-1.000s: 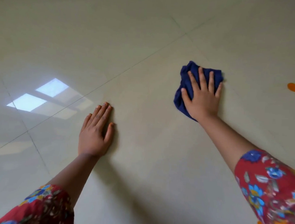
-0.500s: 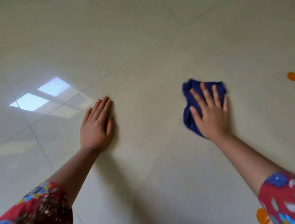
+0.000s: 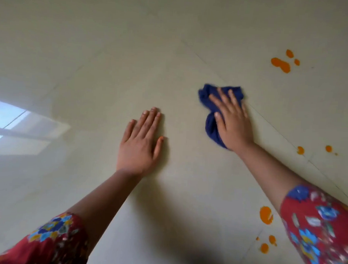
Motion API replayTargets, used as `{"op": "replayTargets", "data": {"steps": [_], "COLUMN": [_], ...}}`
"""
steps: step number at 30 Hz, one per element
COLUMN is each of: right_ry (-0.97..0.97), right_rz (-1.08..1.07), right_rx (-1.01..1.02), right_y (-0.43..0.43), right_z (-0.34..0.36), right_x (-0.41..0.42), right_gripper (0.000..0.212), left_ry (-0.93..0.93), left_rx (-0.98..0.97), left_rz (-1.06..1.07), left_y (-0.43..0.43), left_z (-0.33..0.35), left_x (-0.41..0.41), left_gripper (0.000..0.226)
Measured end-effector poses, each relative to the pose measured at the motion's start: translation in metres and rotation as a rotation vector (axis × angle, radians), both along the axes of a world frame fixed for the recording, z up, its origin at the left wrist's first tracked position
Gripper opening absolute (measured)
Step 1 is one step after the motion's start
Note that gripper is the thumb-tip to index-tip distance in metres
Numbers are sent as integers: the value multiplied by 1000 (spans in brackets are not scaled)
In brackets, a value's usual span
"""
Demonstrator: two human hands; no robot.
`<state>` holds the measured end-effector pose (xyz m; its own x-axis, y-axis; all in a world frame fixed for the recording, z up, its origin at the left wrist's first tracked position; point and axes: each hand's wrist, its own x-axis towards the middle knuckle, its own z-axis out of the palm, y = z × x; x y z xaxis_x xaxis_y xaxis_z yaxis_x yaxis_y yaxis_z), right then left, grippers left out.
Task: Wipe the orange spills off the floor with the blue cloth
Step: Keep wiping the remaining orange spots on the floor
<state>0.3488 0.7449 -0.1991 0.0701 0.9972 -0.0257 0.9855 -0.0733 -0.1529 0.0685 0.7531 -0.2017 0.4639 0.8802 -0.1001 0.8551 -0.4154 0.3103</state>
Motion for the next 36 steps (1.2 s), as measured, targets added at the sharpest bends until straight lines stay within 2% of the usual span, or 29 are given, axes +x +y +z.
{"op": "replayTargets", "data": {"steps": [2, 3, 4, 6, 8, 9, 10, 13, 15, 17, 19, 21, 23, 24, 26, 28, 30, 31, 32, 34, 35, 36], "right_ry": [57, 70, 61, 24, -28, -34, -33, -79, -124, -116, -80, -71, -58, -54, -79, -72, -84, -98, -110, -136, -130, -111], "right_rz": [-202, -238, -193, 71, 324, 361, 330, -24, -174, -226, -118, 134, 318, 325, 124, -219, -361, -301, -128, 358, 523, 582], "right_rx": [23, 35, 48, 35, -20, -38, -45, -37, -31, -8, 17, -9, -37, -34, -15, 2, 25, 38, 35, -13, -77, -101], "right_y": [33, 41, 40, 4, -57, -78, -89, -75, -46, -30, -40, -76, -101, -101, -85, -56, -38, -37, -48, -90, -111, -123], "right_z": [3, 3, 2, 1, 3, 6, 6, 3, 1, 0, -3, -3, 3, 3, -2, -3, -5, -5, -5, -3, 2, 6], "right_x": [-6, -20, -39, -71, -67, -50, -26, 36, 37, 9, -32, -64, -60, -45, -8, 22, 12, -3, -21, -44, -44, -33], "right_gripper": [56, 58, 58, 54, 53, 53, 54, 55, 59, 63, 62, 58, 55, 54, 54, 54, 55, 56, 57, 57, 56, 55], "left_ry": [1, 4, 7, 4, -4, -6, -6, -12, -10, -3, 1, 1, 0, 0, 0, 6, 5, 0, -7, -20, -20, -21], "left_rx": [-1, 2, 7, 14, 8, 8, 8, 10, 5, -5, 0, 8, 14, 8, 0, 2, 5, 2, -4, -4, -1, -1], "left_rz": [6, 5, 9, 14, 12, 18, 21, 24, 36, 27, 23, 24, 16, 17, 21, 19, 12, 6, 1, 1, 3, 3], "left_y": [0, 0, -1, -2, -2, -1, -1, -3, -3, -4, -3, -5, -4, -3, -3, -3, -1, 0, -1, -1, -1, -1], "left_z": [1, 2, 2, 3, 3, 3, 3, 4, 3, 5, 4, 4, 4, 5, 5, 5, 4, 3, 4, 5, 5, 6], "left_x": [0, 2, 2, 1, 1, 1, 1, 4, 3, 3, 3, 2, 2, 3, 4, 3, 3, 3, 2, 1, 0, 1], "left_gripper": [61, 60, 60, 60, 59, 59, 60, 60, 61, 61, 61, 61, 60, 61, 61, 61, 61, 61, 61, 62, 62, 62]}}
